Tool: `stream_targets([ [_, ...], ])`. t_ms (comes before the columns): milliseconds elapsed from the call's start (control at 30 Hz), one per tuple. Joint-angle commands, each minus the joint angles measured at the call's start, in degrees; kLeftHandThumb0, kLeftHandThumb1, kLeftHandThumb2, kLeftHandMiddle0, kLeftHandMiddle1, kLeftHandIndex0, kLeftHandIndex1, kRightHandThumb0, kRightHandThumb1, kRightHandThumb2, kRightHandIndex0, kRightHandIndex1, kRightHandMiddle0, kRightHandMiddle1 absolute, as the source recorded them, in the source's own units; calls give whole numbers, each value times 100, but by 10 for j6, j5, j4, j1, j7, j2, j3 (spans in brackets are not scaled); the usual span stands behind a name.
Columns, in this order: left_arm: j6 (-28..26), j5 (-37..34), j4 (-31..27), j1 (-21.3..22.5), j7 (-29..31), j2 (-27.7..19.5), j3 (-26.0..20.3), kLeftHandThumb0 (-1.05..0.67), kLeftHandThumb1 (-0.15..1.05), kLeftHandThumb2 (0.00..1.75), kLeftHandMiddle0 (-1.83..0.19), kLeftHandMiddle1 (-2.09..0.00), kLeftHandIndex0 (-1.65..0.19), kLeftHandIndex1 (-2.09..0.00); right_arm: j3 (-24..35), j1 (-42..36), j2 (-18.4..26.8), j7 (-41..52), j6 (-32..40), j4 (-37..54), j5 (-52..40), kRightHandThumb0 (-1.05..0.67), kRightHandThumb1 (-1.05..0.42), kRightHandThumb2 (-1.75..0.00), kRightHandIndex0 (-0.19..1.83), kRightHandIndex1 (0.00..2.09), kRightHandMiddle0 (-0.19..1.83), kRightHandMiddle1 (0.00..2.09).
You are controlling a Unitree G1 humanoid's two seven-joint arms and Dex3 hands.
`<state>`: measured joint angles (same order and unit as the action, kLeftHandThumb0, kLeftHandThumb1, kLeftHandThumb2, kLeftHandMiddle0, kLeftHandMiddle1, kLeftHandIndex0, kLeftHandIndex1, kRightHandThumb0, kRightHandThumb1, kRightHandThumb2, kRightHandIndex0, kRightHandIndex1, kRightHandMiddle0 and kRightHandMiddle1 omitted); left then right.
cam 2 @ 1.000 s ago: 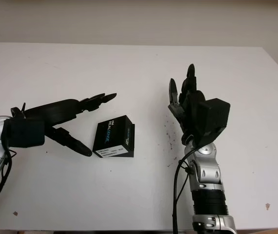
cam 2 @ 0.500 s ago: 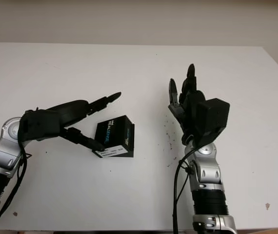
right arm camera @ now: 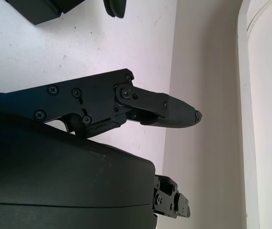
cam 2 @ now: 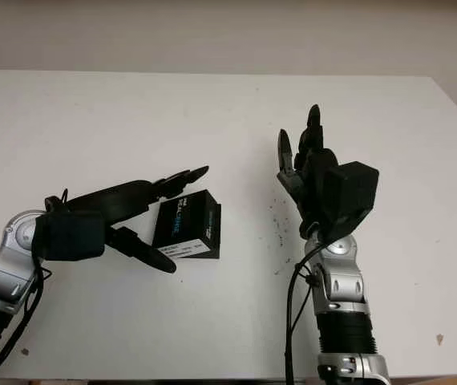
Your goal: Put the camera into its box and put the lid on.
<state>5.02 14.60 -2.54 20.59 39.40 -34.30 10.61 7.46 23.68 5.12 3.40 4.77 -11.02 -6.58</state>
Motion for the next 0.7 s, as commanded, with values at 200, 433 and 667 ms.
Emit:
stream_targets([
  [200,28,114,-26,-57,-159,22,1,-84,91,6,-4,-11,9,-7,3,6,4,2,-4,1,-3,-54,-105,-55,-19,1,-18,3],
  [433,24,136,3,-56,-202,40,2,-82,93,6,-4,-9,8,-7,3,8,6,-4,-2,1,2,-53,-105,-56,-19,1,-18,4],
  [667,20,131,6,-54,-202,42,0,-83,93,6,-5,-8,8,-7,3,8,5,-2,-4,1,-2,-54,-105,-55,-19,2,-19,4],
])
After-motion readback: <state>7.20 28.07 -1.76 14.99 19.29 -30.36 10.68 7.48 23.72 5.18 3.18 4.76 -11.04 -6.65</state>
